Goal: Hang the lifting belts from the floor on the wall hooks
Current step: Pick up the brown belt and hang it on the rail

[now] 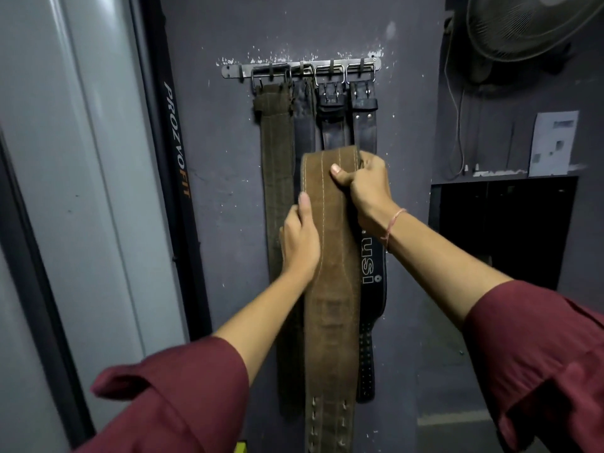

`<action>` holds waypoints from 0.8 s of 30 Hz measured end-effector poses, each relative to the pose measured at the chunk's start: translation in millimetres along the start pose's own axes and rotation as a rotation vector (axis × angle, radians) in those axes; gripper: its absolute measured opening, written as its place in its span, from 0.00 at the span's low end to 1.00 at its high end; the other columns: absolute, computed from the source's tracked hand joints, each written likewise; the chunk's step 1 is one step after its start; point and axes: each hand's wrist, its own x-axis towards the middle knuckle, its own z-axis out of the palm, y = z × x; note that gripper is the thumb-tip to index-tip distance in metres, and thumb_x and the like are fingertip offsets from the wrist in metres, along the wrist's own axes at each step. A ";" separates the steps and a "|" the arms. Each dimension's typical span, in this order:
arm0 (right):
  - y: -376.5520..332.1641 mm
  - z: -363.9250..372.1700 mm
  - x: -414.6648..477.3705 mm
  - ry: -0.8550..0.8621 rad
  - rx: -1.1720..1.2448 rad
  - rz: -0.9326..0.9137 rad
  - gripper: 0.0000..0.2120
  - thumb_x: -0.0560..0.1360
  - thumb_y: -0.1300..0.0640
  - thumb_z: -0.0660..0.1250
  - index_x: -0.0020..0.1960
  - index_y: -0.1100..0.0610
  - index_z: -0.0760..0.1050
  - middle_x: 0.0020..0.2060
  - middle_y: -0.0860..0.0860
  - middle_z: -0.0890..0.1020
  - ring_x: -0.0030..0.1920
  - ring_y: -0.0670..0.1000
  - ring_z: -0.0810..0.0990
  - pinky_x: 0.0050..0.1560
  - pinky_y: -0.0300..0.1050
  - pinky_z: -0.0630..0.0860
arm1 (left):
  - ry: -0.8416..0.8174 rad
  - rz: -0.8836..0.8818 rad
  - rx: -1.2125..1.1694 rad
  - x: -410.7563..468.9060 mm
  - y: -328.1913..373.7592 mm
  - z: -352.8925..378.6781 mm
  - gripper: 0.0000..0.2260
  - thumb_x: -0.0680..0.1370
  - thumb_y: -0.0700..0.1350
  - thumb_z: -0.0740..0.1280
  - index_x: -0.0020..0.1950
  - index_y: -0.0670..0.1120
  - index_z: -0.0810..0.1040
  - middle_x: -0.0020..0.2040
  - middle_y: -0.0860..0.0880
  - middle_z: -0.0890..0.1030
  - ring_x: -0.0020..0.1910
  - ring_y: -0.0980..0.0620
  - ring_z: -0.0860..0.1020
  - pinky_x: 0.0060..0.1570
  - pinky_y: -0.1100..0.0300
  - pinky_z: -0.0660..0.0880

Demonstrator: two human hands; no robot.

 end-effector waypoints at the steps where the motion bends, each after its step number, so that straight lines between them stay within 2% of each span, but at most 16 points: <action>1: 3.5 -1.9 -5.9 -0.030 0.012 0.014 0.08 0.75 0.70 0.68 0.54 0.67 0.78 0.48 0.61 0.85 0.49 0.59 0.85 0.48 0.51 0.84 | -0.042 -0.118 -0.049 14.8 10.3 -1.5 0.37 0.77 0.72 0.51 0.64 0.43 0.78 0.57 0.44 0.83 0.57 0.46 0.80 0.62 0.48 0.75; 3: 14.2 -6.0 -18.5 -0.111 0.039 0.026 0.09 0.75 0.70 0.67 0.56 0.69 0.77 0.48 0.61 0.84 0.47 0.57 0.84 0.47 0.48 0.84 | -0.270 -0.370 -0.292 42.6 30.5 -8.0 0.49 0.68 0.80 0.52 0.69 0.42 0.76 0.62 0.40 0.81 0.60 0.41 0.80 0.63 0.42 0.75; 4: 21.3 -8.2 -24.1 -0.147 0.051 0.028 0.10 0.75 0.71 0.67 0.56 0.70 0.76 0.49 0.63 0.84 0.47 0.58 0.84 0.49 0.51 0.83 | -0.377 -0.455 -0.410 49.4 42.5 -13.4 0.48 0.69 0.79 0.54 0.68 0.39 0.77 0.61 0.38 0.82 0.57 0.39 0.82 0.61 0.41 0.77; 5: 28.9 -10.7 -29.0 -0.172 0.061 0.027 0.11 0.75 0.70 0.67 0.57 0.70 0.76 0.51 0.64 0.84 0.49 0.59 0.84 0.52 0.53 0.83 | -0.417 -0.503 -0.484 54.5 51.3 -16.2 0.43 0.73 0.74 0.58 0.65 0.37 0.78 0.56 0.37 0.83 0.52 0.39 0.83 0.57 0.42 0.79; 7: 44.6 -20.6 -37.5 -0.210 0.077 0.017 0.13 0.76 0.68 0.68 0.60 0.67 0.75 0.54 0.64 0.84 0.52 0.59 0.84 0.55 0.55 0.82 | -0.285 -0.510 -0.485 53.5 63.3 -14.6 0.20 0.78 0.54 0.68 0.60 0.39 0.75 0.50 0.38 0.82 0.46 0.41 0.82 0.49 0.44 0.81; 8: 52.6 -26.9 -42.8 -0.232 0.089 0.017 0.13 0.76 0.67 0.68 0.61 0.66 0.75 0.54 0.63 0.84 0.52 0.58 0.84 0.55 0.55 0.82 | -0.189 -0.480 -0.442 48.6 62.9 -11.0 0.11 0.78 0.44 0.68 0.56 0.42 0.71 0.50 0.39 0.80 0.46 0.42 0.81 0.48 0.45 0.80; 10: 70.1 -38.4 -58.9 -0.279 0.109 0.058 0.14 0.77 0.65 0.68 0.62 0.67 0.75 0.55 0.62 0.83 0.52 0.57 0.84 0.55 0.52 0.82 | -0.049 -0.406 -0.397 36.7 60.3 -2.2 0.10 0.78 0.36 0.66 0.52 0.44 0.65 0.52 0.41 0.76 0.48 0.45 0.77 0.48 0.49 0.77; 13: 112.8 -51.6 -92.8 -0.371 0.128 0.232 0.13 0.77 0.65 0.67 0.61 0.67 0.75 0.56 0.61 0.84 0.53 0.56 0.85 0.55 0.50 0.82 | 0.019 -0.363 -0.471 40.5 50.2 2.4 0.11 0.77 0.33 0.64 0.53 0.43 0.65 0.58 0.41 0.75 0.59 0.43 0.77 0.63 0.42 0.74; 15: 143.8 -58.8 -114.3 -0.433 0.097 0.316 0.11 0.78 0.65 0.66 0.60 0.65 0.76 0.56 0.59 0.84 0.55 0.56 0.84 0.58 0.51 0.80 | 0.067 -0.326 -0.481 47.7 48.0 -0.5 0.11 0.76 0.33 0.65 0.52 0.43 0.65 0.58 0.40 0.75 0.62 0.41 0.76 0.66 0.39 0.72; 20: 179.9 -64.6 -139.1 -0.506 0.006 0.449 0.08 0.79 0.65 0.64 0.57 0.65 0.77 0.54 0.59 0.84 0.55 0.55 0.83 0.59 0.48 0.80 | 0.094 -0.281 -0.465 54.2 41.2 -2.7 0.10 0.74 0.33 0.66 0.45 0.44 0.68 0.51 0.44 0.75 0.57 0.44 0.77 0.66 0.39 0.72; 24: 166.1 -56.2 -130.7 -0.571 -0.085 0.487 0.13 0.79 0.59 0.66 0.60 0.66 0.77 0.56 0.59 0.84 0.56 0.54 0.84 0.58 0.46 0.80 | 0.046 -0.292 -0.409 54.2 24.0 -8.1 0.10 0.71 0.37 0.68 0.51 0.43 0.73 0.54 0.42 0.81 0.58 0.40 0.79 0.64 0.38 0.74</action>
